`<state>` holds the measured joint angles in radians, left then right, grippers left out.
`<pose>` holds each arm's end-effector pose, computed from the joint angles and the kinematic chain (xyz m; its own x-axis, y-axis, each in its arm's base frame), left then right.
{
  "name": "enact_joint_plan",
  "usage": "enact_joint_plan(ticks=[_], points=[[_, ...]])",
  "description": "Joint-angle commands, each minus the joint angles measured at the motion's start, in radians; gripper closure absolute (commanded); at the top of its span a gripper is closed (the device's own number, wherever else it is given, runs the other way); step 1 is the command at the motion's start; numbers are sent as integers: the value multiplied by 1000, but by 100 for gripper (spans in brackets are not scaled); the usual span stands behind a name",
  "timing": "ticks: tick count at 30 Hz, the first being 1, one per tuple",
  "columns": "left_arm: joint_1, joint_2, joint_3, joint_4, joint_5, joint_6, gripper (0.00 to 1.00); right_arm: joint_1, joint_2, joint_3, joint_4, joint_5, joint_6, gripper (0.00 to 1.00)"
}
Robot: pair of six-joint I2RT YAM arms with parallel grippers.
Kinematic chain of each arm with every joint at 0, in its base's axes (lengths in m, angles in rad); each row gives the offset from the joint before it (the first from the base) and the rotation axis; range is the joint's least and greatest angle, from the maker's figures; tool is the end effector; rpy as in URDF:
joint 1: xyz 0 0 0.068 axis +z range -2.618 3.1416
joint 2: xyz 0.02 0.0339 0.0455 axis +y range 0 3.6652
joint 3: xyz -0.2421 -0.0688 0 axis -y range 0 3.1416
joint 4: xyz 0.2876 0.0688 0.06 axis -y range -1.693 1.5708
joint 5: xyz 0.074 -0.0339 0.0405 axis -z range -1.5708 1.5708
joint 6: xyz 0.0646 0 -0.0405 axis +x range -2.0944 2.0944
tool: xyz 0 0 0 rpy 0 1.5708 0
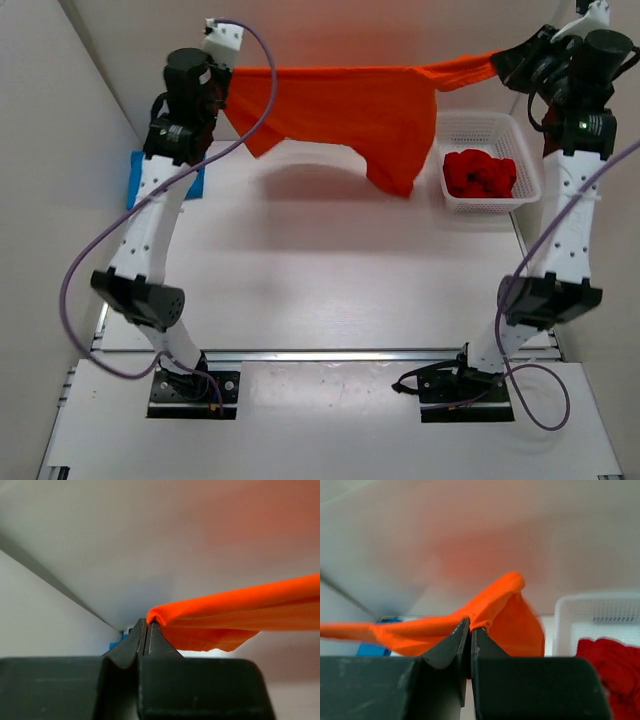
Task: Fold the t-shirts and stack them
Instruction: Flatten out the tshirt
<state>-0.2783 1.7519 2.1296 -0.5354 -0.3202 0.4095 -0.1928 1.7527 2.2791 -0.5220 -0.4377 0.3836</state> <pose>0.4310 -0.1020 0.4922 -0.1537 0.4370 -0.8863 0.0251 0.8984 0.4386 0.4124 -0.0526 0.5486 -0.0867 0.3623 -0.9280 -0.2265 0.9000 0.3725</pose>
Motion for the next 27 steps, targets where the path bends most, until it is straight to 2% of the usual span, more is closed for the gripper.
enact_joint_plan(ticks=[1, 4, 7, 10, 12, 15, 18, 20, 23, 27], points=[[13, -54, -117, 9, 30, -9, 100, 26, -96, -222, 10, -6, -37, 100], [16, -61, -238, -46, 105, -32, 100, 50, -223, -499, 48, 33, -46, 100], [24, -101, -400, -78, 145, -31, 100, 53, -443, -891, 117, 59, -2, 100], [25, -149, -539, -127, 185, -9, 100, 75, -583, -1090, 87, 118, -6, 100], [28, -210, -682, -162, 213, -12, 100, 127, -695, -1263, 31, 113, -9, 100], [28, -276, -845, -233, 242, 0, 100, 218, -791, -1436, -57, 113, 23, 100], [30, -319, -950, -327, 271, 6, 100, 327, -864, -1559, -120, 111, 93, 100], [27, -333, -1000, -394, 277, 9, 100, 342, -907, -1610, -138, 91, 121, 100], [31, -356, -1098, -407, 261, -6, 100, 288, -958, -1662, -161, 48, 124, 100], [48, -362, -1142, -382, 239, -24, 100, 240, -946, -1681, -133, -10, 107, 100]])
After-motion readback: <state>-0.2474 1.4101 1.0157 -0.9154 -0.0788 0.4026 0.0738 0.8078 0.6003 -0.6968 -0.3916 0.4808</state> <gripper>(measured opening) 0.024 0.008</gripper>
